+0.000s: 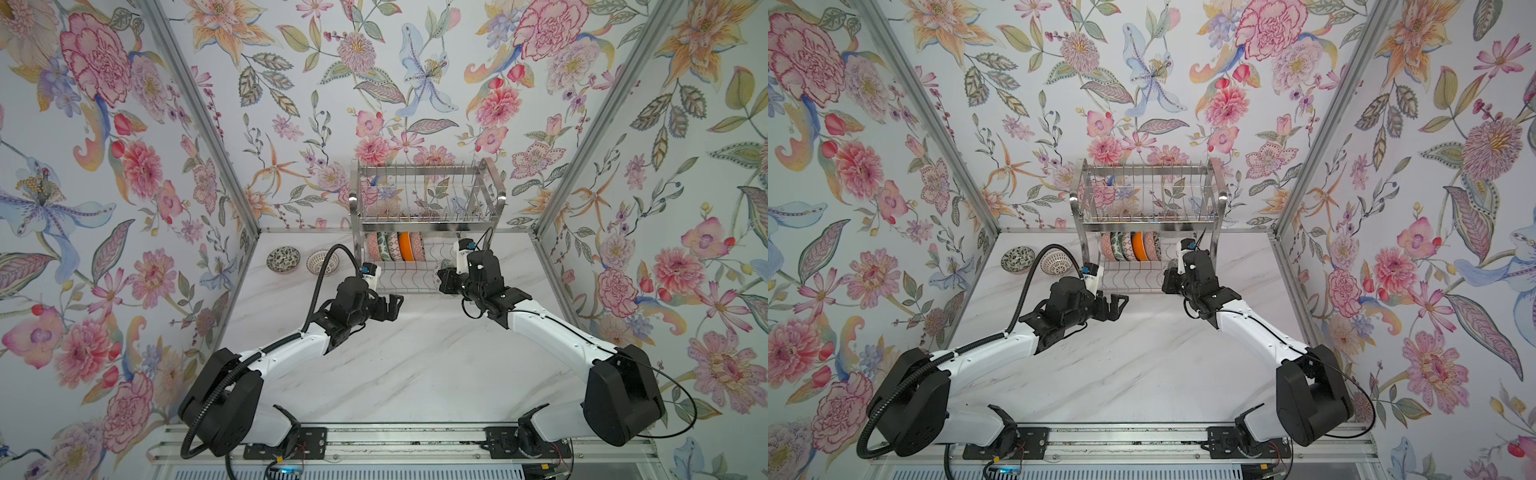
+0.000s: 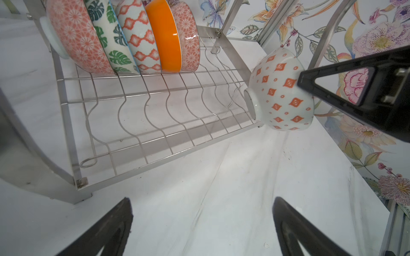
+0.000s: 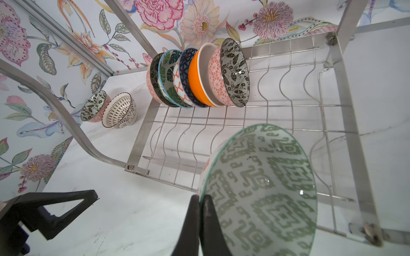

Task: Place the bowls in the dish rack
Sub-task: 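Lift the green-pattern bowl with the right gripper toward the rack row, then lower the green-pattern bowl on edge beside the black-leaf bowl with the right gripper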

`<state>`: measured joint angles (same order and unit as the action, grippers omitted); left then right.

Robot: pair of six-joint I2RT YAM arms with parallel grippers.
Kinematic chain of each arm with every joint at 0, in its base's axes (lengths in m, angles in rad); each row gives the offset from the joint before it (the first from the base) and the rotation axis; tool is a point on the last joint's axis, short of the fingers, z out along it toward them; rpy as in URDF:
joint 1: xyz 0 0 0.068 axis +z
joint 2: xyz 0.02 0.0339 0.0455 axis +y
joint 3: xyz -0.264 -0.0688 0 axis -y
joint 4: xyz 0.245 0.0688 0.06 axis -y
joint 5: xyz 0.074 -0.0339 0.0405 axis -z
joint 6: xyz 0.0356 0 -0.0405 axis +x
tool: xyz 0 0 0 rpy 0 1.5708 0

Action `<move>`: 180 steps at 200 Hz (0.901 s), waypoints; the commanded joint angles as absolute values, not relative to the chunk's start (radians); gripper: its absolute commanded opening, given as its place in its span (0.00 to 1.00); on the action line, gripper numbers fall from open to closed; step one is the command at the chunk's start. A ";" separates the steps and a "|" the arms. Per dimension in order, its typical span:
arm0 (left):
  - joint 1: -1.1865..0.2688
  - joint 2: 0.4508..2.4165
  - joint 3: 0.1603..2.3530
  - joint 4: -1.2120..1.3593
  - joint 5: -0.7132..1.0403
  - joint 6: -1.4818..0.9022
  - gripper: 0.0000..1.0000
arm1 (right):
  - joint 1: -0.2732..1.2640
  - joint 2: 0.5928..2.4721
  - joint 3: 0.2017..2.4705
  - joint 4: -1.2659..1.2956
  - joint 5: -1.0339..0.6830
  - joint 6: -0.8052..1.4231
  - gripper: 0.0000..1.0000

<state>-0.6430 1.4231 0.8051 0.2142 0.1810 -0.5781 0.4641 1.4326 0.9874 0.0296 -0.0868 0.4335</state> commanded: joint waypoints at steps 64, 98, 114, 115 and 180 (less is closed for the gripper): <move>-0.672 1.548 0.911 0.322 0.128 -0.493 0.99 | 0.380 1.528 0.963 0.362 -0.210 0.464 0.00; -0.672 1.591 0.945 0.299 0.118 -0.467 0.99 | 0.362 1.591 0.961 0.454 -0.243 0.496 0.00; -0.672 1.598 0.954 0.297 0.113 -0.454 0.99 | 0.358 1.618 0.967 0.484 -0.252 0.504 0.00; -0.672 1.599 0.956 0.297 0.112 -0.452 0.99 | 0.359 1.620 0.967 0.485 -0.253 0.504 0.00; -0.672 1.647 1.007 0.279 0.110 -0.409 0.99 | 0.338 1.713 0.979 0.602 -0.275 0.540 0.00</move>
<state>-0.6636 1.6211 0.9653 0.2893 0.1230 -0.4492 0.3527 1.6886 0.9665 0.4667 -0.2554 0.5137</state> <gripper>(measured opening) 0.993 0.048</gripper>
